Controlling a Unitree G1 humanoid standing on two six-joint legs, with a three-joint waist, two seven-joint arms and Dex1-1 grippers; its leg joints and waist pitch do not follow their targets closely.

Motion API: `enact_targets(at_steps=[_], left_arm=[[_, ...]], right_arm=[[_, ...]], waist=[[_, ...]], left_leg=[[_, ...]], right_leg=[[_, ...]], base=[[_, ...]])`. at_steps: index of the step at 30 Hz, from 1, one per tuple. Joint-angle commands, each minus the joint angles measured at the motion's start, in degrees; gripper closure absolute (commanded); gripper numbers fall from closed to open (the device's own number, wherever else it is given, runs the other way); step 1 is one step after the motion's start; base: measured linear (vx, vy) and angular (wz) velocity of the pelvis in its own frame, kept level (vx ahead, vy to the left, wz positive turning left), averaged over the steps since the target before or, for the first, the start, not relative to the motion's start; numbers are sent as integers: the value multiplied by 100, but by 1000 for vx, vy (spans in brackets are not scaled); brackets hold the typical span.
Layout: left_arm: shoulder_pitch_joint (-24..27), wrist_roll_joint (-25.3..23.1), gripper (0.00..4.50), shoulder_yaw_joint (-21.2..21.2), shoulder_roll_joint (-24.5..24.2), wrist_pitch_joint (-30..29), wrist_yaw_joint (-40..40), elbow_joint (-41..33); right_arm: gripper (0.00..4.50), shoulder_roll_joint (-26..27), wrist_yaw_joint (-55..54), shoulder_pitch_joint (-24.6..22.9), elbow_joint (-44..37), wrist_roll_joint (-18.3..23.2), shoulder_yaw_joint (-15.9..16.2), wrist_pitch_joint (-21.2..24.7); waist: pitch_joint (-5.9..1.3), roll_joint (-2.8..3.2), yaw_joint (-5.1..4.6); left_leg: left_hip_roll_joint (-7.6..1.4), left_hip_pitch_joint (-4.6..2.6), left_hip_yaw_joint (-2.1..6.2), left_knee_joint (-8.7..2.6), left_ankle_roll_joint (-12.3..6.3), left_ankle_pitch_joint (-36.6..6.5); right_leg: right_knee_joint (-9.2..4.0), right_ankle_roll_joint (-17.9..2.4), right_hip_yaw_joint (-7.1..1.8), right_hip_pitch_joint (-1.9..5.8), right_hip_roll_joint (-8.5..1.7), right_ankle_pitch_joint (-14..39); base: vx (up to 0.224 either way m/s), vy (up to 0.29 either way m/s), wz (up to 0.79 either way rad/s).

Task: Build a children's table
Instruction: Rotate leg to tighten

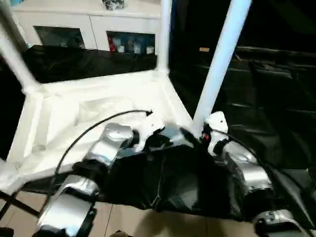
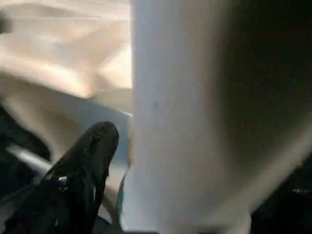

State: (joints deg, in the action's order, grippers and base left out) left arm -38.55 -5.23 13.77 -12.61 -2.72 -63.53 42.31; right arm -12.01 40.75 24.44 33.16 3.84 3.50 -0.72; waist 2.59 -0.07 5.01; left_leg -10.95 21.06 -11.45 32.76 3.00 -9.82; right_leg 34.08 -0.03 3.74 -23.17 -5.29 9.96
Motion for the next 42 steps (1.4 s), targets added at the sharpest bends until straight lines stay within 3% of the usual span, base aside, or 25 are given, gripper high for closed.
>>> enact_targets(at_steps=[1, 10, 20, 26, 30, 35, 36, 37, 39, 40, 42], left_arm=[[22, 373, 450, 78, 38, 264, -617, -253], [26, 450, 450, 202, -342, 243, -1405, -291], [133, 552, 450, 229, -470, 122, -1784, -495], [119, 524, 450, 205, -488, 159, -1732, -412], [-22, 345, 450, -56, -140, 201, -559, -147], [-131, 199, 450, -152, 141, 88, 361, 11], [-131, 199, 450, -152, 141, 88, 361, 11], [-142, 121, 450, -156, 336, -62, 779, 0], [-153, 82, 450, -150, 446, -144, 992, 5], [-182, -24, 450, -109, 657, -217, 1365, 43], [-203, -72, 450, -98, 776, -257, 1561, 72]], right_arm=[[82, -194, 849, -33, -168, 38, 336, -60], [82, -858, 2615, -80, -387, 305, 686, 97], [173, -939, 3368, -36, -403, 552, 825, 296], [182, -924, 3432, -93, -406, 551, 854, 306], [182, -453, 2413, -195, -270, 604, 495, 247], [183, 47, 959, -137, 10, 393, 188, 230], [183, 47, 959, -137, 10, 393, 188, 230], [183, 318, 162, -109, 121, 211, 106, 236], [183, 487, -347, -87, 170, 108, 35, 287], [183, 819, -1343, -20, 294, -63, -116, 403], [183, 1001, -1820, 16, 361, -144, -182, 433]], waist=[[-322, -85, 1], [-330, -108, 95], [-331, -158, 160], [-324, -135, 166], [-319, -111, 163], [-318, -118, 73], [-318, -118, 73], [-320, -112, 41], [-320, -118, 14], [-327, -127, -4], [-333, -111, -21]], left_leg=[[-247, -63, 99, -372, -333, -1440], [-271, -62, 81, -341, -413, -1268], [-280, -66, 81, -335, -404, -1161], [-275, -72, 87, -342, -325, -1238], [-274, -79, 90, -350, -264, -1299], [-237, -87, 129, -381, -50, -1514], [-237, -87, 129, -381, -50, -1514], [-248, -84, 117, -375, -76, -1442], [-235, -82, 128, -383, -71, -1444], [-234, -75, 121, -375, -66, -1357], [-220, -88, 122, -379, -43, -1332]], right_leg=[[-416, -1251, -239, 269, -328, 1368], [-360, -1383, -238, 272, -335, 1177], [-337, -1414, -233, 265, -352, 1189], [-358, -1356, -238, 255, -355, 1343], [-370, -1356, -248, 242, -354, 1318], [-440, -1115, -240, 238, -372, 1911], [-440, -1115, -240, 238, -372, 1911], [-423, -1132, -255, 228, -358, 1728], [-426, -1146, -243, 236, -358, 1725], [-414, -1152, -246, 235, -351, 1628], [-417, -1136, -240, 236, -342, 1619]], base=[[0, 0, 0], [0, 0, 0], [0, 0, 0], [0, 0, 0], [0, 0, 0], [0, 0, 0], [0, 0, 0], [0, 0, 0], [0, 0, 0], [0, 0, 0], [0, 0, 0]])
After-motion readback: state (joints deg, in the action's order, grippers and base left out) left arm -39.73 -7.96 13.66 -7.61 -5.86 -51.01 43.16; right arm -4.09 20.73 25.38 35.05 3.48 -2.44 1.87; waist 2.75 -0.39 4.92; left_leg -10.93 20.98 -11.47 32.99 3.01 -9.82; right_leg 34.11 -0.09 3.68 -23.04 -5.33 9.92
